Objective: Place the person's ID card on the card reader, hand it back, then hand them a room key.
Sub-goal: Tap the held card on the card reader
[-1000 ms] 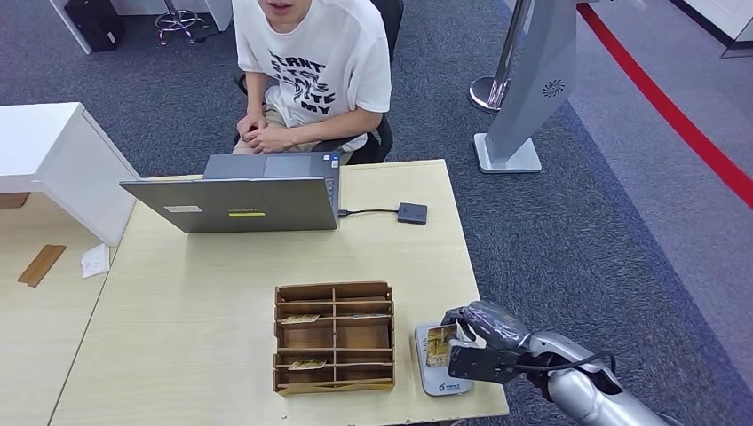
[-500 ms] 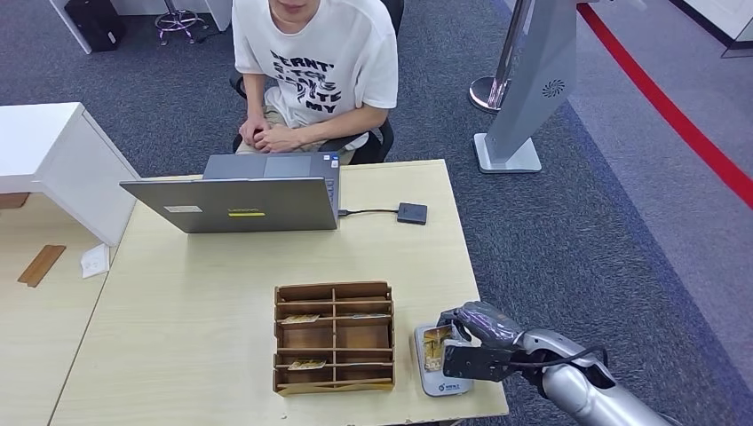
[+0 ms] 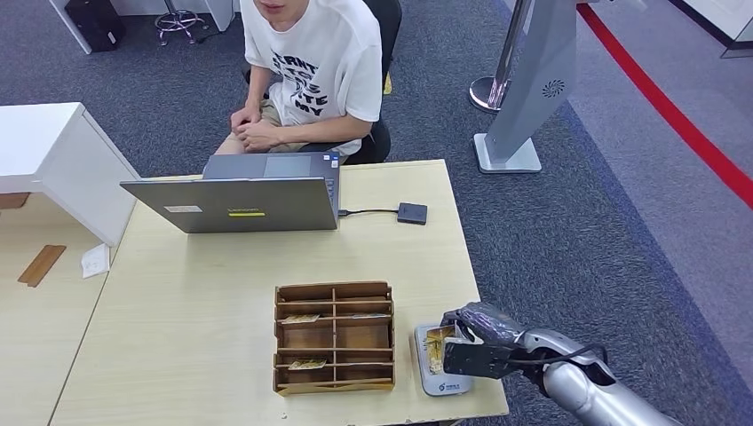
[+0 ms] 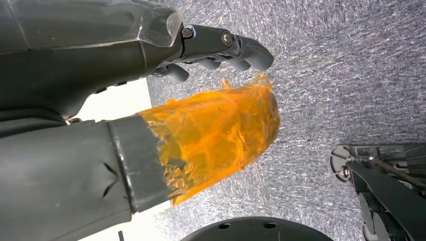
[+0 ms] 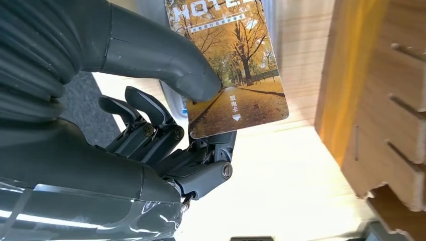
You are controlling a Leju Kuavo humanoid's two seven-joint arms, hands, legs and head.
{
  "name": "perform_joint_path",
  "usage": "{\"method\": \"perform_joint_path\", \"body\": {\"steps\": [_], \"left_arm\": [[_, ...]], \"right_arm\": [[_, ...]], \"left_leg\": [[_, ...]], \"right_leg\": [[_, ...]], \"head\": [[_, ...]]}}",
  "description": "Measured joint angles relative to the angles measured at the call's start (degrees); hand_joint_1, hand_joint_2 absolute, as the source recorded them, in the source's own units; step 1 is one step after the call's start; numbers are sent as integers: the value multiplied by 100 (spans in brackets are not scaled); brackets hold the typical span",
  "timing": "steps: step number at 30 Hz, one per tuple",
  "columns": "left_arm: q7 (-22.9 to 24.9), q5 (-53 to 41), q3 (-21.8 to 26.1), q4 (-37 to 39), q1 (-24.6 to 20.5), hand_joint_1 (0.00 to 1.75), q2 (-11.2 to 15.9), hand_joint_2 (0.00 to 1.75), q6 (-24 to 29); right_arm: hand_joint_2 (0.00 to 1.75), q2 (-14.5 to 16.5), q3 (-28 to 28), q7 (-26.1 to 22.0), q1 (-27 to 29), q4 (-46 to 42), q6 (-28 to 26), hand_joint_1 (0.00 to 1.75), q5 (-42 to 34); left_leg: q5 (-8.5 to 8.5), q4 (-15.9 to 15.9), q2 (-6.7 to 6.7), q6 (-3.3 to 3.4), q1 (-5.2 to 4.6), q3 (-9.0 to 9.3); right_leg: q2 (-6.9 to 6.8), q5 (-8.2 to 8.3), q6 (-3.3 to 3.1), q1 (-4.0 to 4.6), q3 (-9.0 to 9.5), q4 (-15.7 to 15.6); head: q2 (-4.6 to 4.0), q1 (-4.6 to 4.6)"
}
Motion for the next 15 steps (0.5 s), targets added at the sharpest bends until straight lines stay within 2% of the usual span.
{"method": "perform_joint_path", "body": {"steps": [15], "left_arm": [[1,-49,0,0,0,0,0,0,-4]], "right_arm": [[175,-227,52,144,30,18,-160,175,154]], "left_leg": [[0,2,0,0,0,1]], "right_leg": [[0,0,0,0,1,0]], "head": [[0,1]]}}
